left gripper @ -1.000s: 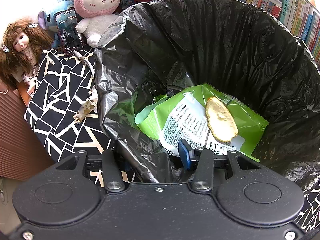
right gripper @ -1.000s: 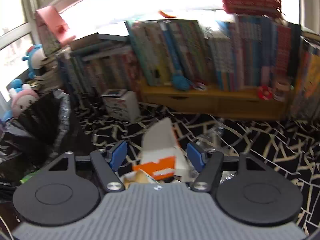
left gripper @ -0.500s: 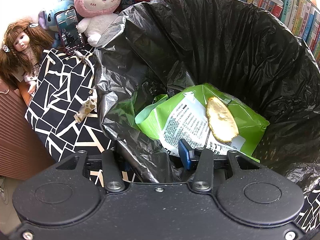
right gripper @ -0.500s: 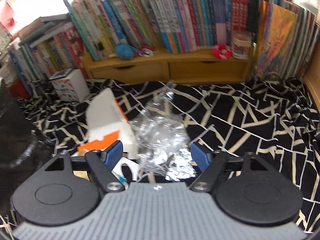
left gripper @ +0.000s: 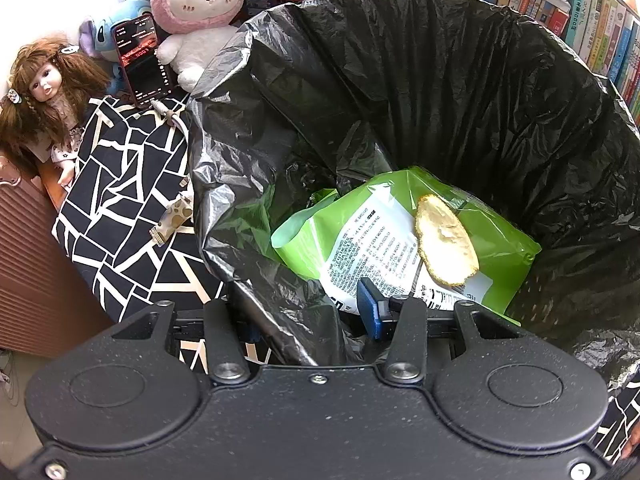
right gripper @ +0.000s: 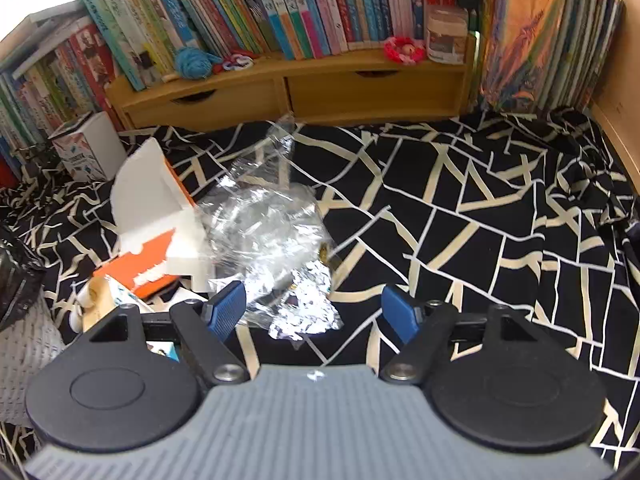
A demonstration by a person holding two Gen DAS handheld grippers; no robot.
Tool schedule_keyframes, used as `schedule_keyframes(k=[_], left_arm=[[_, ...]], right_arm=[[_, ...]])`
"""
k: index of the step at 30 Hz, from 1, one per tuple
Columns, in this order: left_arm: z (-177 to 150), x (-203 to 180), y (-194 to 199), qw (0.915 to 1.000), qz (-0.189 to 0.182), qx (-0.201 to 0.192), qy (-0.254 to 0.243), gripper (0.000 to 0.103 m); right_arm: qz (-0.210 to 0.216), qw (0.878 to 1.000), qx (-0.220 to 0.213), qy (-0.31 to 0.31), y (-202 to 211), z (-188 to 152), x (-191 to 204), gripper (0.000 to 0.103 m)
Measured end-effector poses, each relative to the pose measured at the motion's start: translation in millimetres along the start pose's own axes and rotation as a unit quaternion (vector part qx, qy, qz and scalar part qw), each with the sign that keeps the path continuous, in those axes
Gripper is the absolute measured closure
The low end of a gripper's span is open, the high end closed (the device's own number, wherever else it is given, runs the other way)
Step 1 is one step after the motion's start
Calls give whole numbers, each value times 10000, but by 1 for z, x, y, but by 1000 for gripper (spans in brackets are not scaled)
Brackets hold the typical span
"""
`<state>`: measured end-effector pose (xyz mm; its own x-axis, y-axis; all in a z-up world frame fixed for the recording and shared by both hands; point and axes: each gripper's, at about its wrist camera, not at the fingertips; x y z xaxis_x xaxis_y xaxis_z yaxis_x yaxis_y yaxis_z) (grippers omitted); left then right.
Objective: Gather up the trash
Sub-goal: 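Move the right gripper back to the foil wrappers on the cloth, then grasp the crumpled silver foil wrapper with the right gripper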
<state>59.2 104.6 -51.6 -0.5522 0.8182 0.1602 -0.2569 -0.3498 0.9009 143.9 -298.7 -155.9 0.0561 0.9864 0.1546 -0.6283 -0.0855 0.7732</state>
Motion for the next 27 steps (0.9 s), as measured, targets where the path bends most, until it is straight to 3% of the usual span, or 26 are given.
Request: schedule_keyframes(k=[10, 12, 14, 17, 22, 27], left_arm=[[0, -3, 1, 10000, 82, -6, -15, 60], [0, -3, 1, 10000, 81, -3, -22, 60], [-1, -3, 2, 10000, 78, -5, -17, 60], [0, -3, 1, 10000, 80, -3, -16, 60], [0, -3, 1, 10000, 53, -3, -2, 60], [0, -3, 0, 10000, 34, -9, -15, 60]], right_arm=[[-18, 9997, 210, 155, -27, -7, -1, 21], [6, 9996, 241, 117, -30, -6, 0, 34], [42, 9996, 287, 65, -31, -6, 2, 64], [31, 9996, 262, 69, -28, -7, 6, 85], [181, 9998, 72, 41, -11, -8, 8, 94], [348, 9992, -158, -88, 11, -6, 8, 94]])
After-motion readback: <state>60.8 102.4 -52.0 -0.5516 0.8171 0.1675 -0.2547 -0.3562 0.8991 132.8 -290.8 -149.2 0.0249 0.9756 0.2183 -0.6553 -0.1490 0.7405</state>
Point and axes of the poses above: each gripper's, at about its wrist camera, not at the fingertips, and y roughly against the way its jaws point, x to its left, z to its top, and after that the axes turned 9 degrees about z, right-handed
